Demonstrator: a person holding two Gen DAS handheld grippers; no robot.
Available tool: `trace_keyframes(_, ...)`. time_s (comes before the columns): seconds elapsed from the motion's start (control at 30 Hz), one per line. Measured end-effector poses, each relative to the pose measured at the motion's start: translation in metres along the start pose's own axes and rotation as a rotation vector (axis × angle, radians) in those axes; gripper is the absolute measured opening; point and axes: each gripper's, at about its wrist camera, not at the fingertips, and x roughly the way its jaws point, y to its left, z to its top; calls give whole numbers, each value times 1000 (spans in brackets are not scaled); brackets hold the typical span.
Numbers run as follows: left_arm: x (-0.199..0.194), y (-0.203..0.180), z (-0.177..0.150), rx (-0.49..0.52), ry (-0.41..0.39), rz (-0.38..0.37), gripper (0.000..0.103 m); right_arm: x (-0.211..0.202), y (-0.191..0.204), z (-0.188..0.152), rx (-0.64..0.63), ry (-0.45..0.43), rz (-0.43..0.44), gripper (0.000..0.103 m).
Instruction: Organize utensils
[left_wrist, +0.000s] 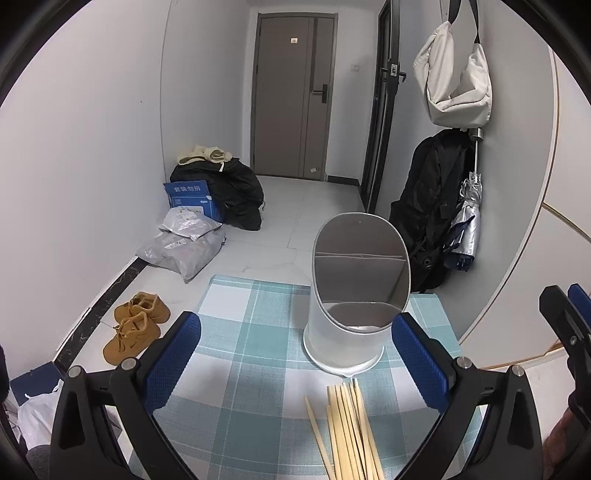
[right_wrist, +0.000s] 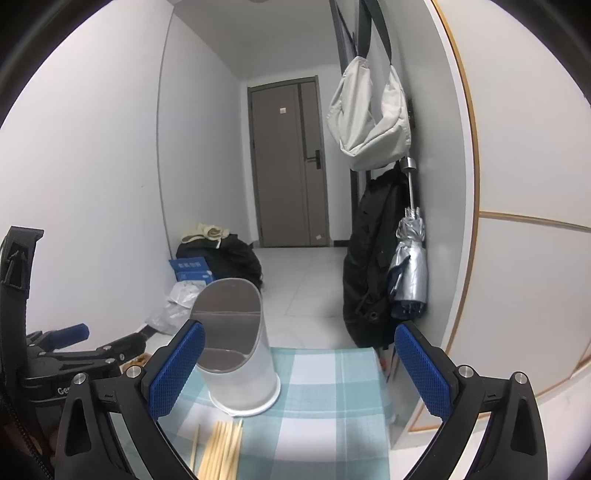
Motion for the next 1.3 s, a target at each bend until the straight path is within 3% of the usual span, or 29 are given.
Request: trace_keyframes(1.3, 5, 1, -2, -14, 38, -17, 101, -3, 0, 1, 12, -8, 10, 103)
